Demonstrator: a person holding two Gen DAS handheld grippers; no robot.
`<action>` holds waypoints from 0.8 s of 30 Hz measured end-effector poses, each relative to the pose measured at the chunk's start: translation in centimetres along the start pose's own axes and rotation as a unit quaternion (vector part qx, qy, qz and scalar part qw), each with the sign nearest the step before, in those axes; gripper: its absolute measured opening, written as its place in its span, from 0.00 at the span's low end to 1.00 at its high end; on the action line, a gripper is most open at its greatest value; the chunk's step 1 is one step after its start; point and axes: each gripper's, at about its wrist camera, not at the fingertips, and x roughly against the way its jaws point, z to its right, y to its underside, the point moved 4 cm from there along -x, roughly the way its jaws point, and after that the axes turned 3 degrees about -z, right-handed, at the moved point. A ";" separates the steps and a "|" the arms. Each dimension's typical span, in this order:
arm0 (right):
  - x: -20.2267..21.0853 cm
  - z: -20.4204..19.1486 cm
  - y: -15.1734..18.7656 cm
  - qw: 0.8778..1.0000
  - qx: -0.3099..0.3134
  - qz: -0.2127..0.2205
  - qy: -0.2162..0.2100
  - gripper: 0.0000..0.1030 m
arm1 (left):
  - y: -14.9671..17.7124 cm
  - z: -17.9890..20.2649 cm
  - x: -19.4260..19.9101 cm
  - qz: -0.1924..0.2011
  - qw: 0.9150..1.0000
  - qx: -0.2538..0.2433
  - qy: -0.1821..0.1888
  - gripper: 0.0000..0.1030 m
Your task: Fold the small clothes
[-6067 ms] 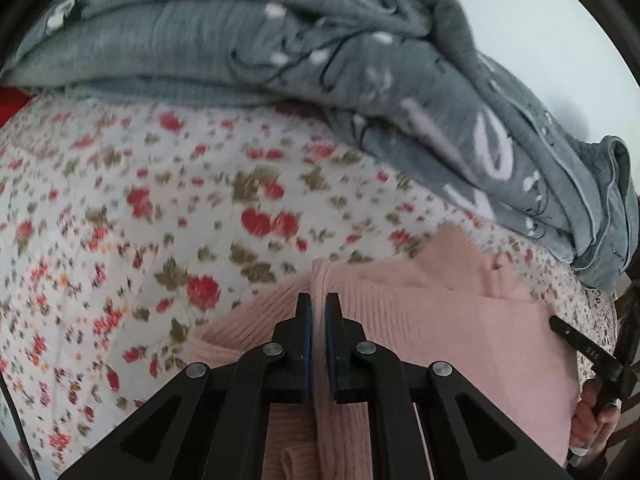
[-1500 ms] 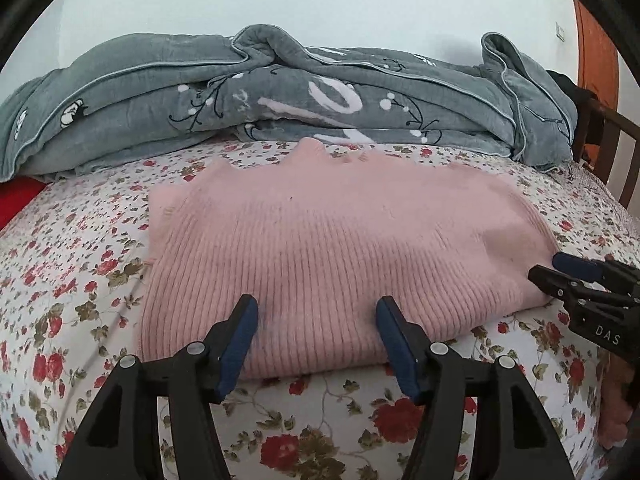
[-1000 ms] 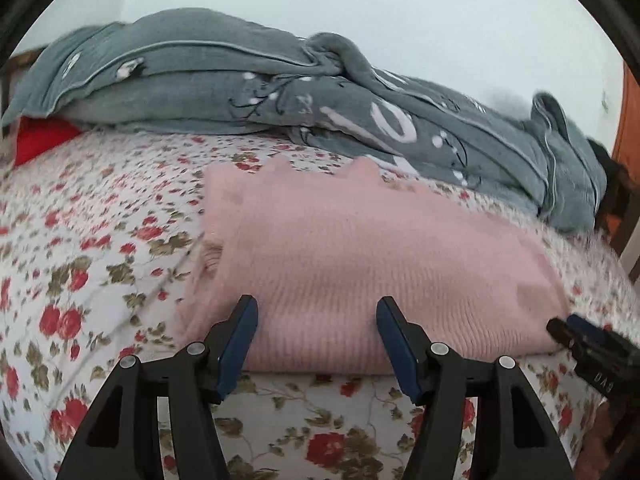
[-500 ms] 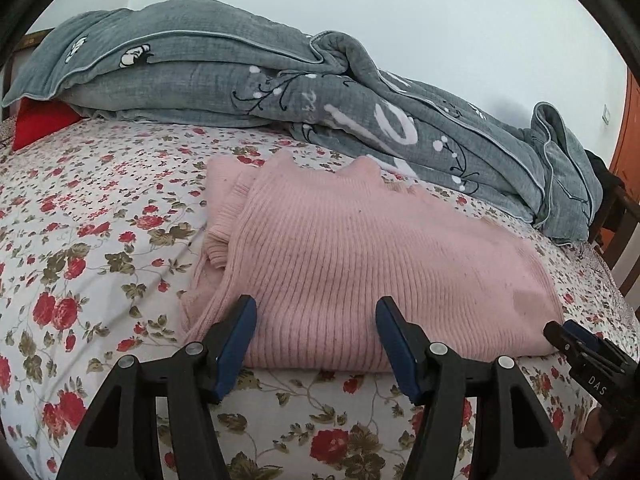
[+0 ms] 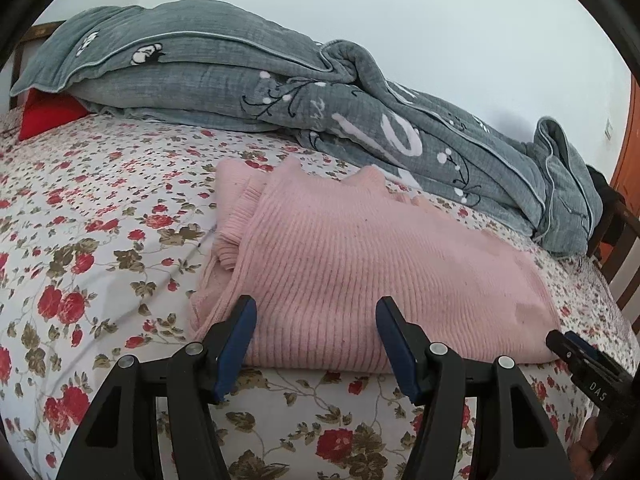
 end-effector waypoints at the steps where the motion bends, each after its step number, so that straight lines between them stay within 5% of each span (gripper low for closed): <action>1: 0.0 0.1 0.0 1.000 -0.004 0.001 -0.001 0.49 | 0.0 -0.1 0.0 0.001 1.000 0.003 0.001 0.58; 4: -0.2 1.1 -0.1 1.000 -0.027 -0.006 0.011 0.53 | 0.0 -0.4 0.2 0.004 1.000 0.010 -0.001 0.58; 10: -1.2 3.6 -0.1 0.994 -0.098 -0.034 -0.041 0.53 | 0.0 -0.4 0.2 0.002 1.000 0.012 0.000 0.58; 18: -1.0 3.2 0.0 0.996 -0.079 -0.030 -0.018 0.53 | 0.1 -0.3 0.2 0.002 1.000 0.013 0.000 0.58; 24: -0.9 3.6 -0.1 0.995 -0.094 -0.029 -0.031 0.53 | -0.2 0.3 1.8 0.038 0.999 -0.014 -0.020 0.58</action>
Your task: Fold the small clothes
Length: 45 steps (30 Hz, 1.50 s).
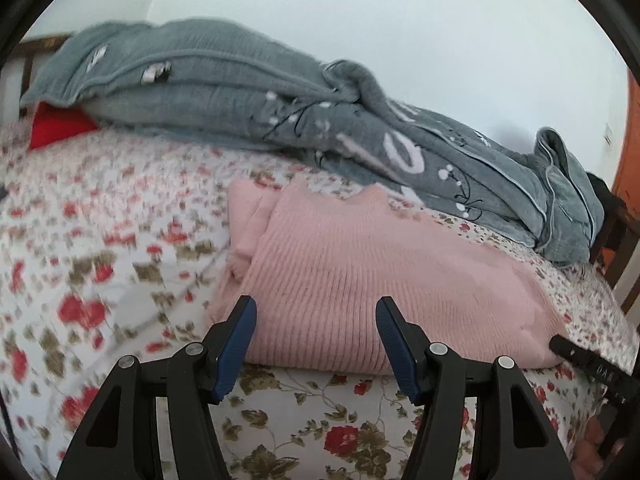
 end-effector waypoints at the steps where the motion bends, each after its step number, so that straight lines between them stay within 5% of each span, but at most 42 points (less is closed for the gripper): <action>1: 0.1 0.2 -0.1 1.000 -0.002 -0.002 -0.005 0.53 | -0.4 -0.1 0.2 0.003 1.000 -0.005 -0.003 0.58; 7: 0.3 0.7 -2.1 1.000 -0.004 -0.015 0.016 0.53 | -4.0 -1.0 -0.5 -0.032 0.999 -0.016 0.008 0.58; 14: 1.4 -2.1 -5.6 0.994 0.078 0.025 0.076 0.53 | -8.4 -0.2 -1.6 -0.019 0.999 -0.039 0.013 0.58; 19: 1.1 -3.9 -7.5 0.987 0.122 0.035 0.093 0.52 | -10.0 -0.2 -4.9 -0.064 0.997 -0.041 0.007 0.57; 25: -2.3 -2.9 -9.7 0.990 0.109 0.005 0.091 0.40 | -8.5 -2.7 -8.9 -0.130 0.991 -0.030 -0.017 0.37; 26: -3.1 -2.7 -9.6 0.991 0.104 -0.010 0.079 0.40 | -8.2 -3.1 -9.3 -0.140 0.990 -0.022 -0.009 0.29; 29: -6.1 -2.3 -8.6 0.993 0.093 -0.057 0.048 0.40 | -7.2 -3.8 -10.4 -0.156 0.988 -0.012 0.007 0.29; 32: -7.1 -2.4 -8.0 0.992 0.096 -0.063 0.051 0.40 | -7.1 -3.8 -10.5 -0.155 0.987 -0.005 0.026 0.17; 35: -6.5 -2.9 -8.3 0.992 0.105 -0.051 0.041 0.17 | -7.8 -4.1 -9.8 -0.143 0.988 0.026 0.052 0.13; 38: -5.5 -3.0 -8.7 0.994 0.104 -0.024 0.029 0.03 | -7.9 -4.3 -9.6 -0.137 0.988 0.034 0.059 0.13; 40: -5.9 -2.6 -8.8 0.995 0.093 -0.034 0.025 0.03 | -7.0 -4.2 -10.7 -0.159 0.986 0.017 0.037 0.15; 43: -7.1 -2.5 -8.8 0.994 0.089 -0.059 0.029 0.05 | -7.2 -4.1 -10.4 -0.156 0.987 0.005 0.028 0.26; 45: -6.2 -2.4 -9.0 0.995 0.085 -0.052 0.017 0.09 | -7.5 -4.4 -9.6 -0.152 0.988 0.005 0.023 0.44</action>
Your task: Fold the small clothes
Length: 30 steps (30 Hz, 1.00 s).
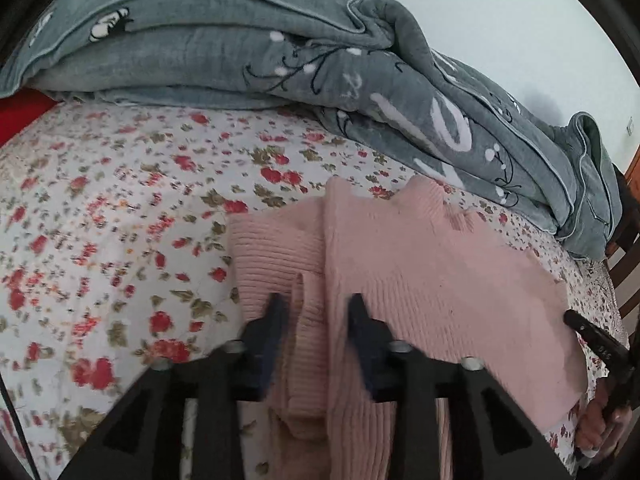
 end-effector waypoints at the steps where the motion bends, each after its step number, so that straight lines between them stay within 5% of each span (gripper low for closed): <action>1: 0.4 0.1 0.0 1.000 -0.002 0.002 0.000 0.20 | 0.1 -0.3 0.3 0.002 1.000 0.004 -0.002 0.50; 2: 0.8 0.3 0.1 1.000 -0.005 0.007 0.004 0.34 | 0.4 -0.6 0.5 0.000 1.000 0.007 -0.008 0.55; 4: 1.8 0.7 0.5 1.000 -0.007 0.019 0.013 0.42 | 0.9 -1.1 0.6 -0.012 1.000 0.005 -0.005 0.55; 9: 3.7 1.7 2.0 0.999 -0.012 0.024 0.017 0.42 | 2.6 -2.2 0.2 -0.040 0.997 0.026 0.062 0.60; 16: 7.2 2.2 5.0 0.999 -0.019 0.028 0.001 0.42 | 2.1 -1.7 -1.8 -0.051 0.995 0.046 0.078 0.60; 17: 7.5 2.2 5.4 0.999 -0.022 0.027 -0.006 0.42 | 1.9 -1.7 -2.0 -0.052 0.994 0.055 0.078 0.59; 18: 7.8 2.0 5.7 0.999 -0.023 0.027 -0.011 0.42 | 1.8 -1.7 -2.1 -0.054 0.994 0.063 0.075 0.45; 21: 8.6 1.1 6.3 0.999 -0.016 0.042 -0.014 0.42 | 1.1 -1.8 -1.8 -0.061 0.991 0.088 0.082 0.23; 30: 7.3 -8.2 6.7 0.993 0.021 0.070 -0.098 0.42 | -0.8 0.9 1.1 -0.062 0.992 0.081 0.073 0.21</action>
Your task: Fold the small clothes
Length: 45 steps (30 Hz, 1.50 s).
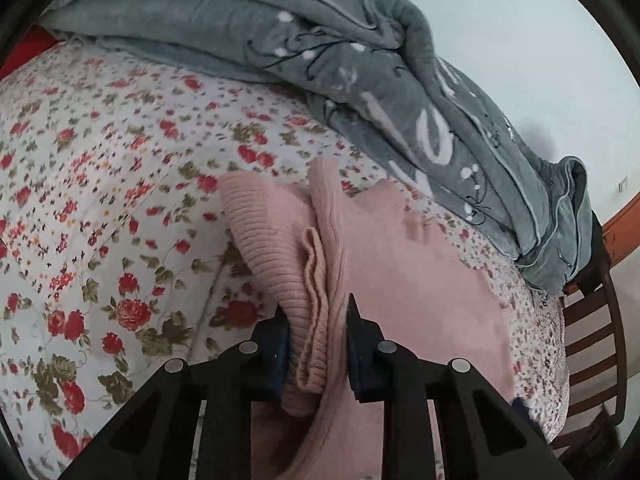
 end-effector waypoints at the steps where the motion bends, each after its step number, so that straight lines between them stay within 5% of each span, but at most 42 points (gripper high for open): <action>1: -0.7 -0.9 0.1 1.000 0.006 -0.003 -0.002 0.42 | -0.1 0.4 0.2 -0.003 1.000 0.001 0.002 0.21; 8: -6.8 -3.5 2.0 0.995 0.046 -0.077 0.051 0.42 | -0.8 2.9 1.6 -0.006 0.999 -0.012 0.030 0.21; 12: -6.2 -3.1 1.5 0.996 0.034 -0.078 0.038 0.42 | -1.1 4.4 2.1 -0.004 0.999 -0.027 0.030 0.21; 16: -3.2 -1.4 0.8 0.998 0.012 -0.056 0.016 0.42 | -1.3 5.8 2.3 -0.007 0.999 -0.035 0.024 0.21; 22: 3.6 5.2 0.3 0.997 -0.024 0.013 0.069 0.47 | -1.5 9.0 2.5 -0.004 0.999 -0.042 0.010 0.21; 35: 9.2 16.0 3.8 0.985 -0.134 0.025 0.106 0.47 | 4.3 22.7 -2.3 -0.053 0.994 -0.096 0.017 0.21; 39: 9.5 16.8 4.2 0.984 -0.144 0.024 0.100 0.47 | 6.8 26.5 -5.6 -0.103 0.984 -0.135 0.052 0.23; 41: 9.5 16.6 4.3 0.985 -0.141 0.022 0.093 0.47 | 7.4 27.1 -5.7 -0.123 0.977 -0.134 0.111 0.26; 45: 9.1 15.5 3.4 0.989 -0.125 0.025 0.074 0.47 | 5.9 25.5 -3.1 -0.066 0.983 -0.132 0.108 0.46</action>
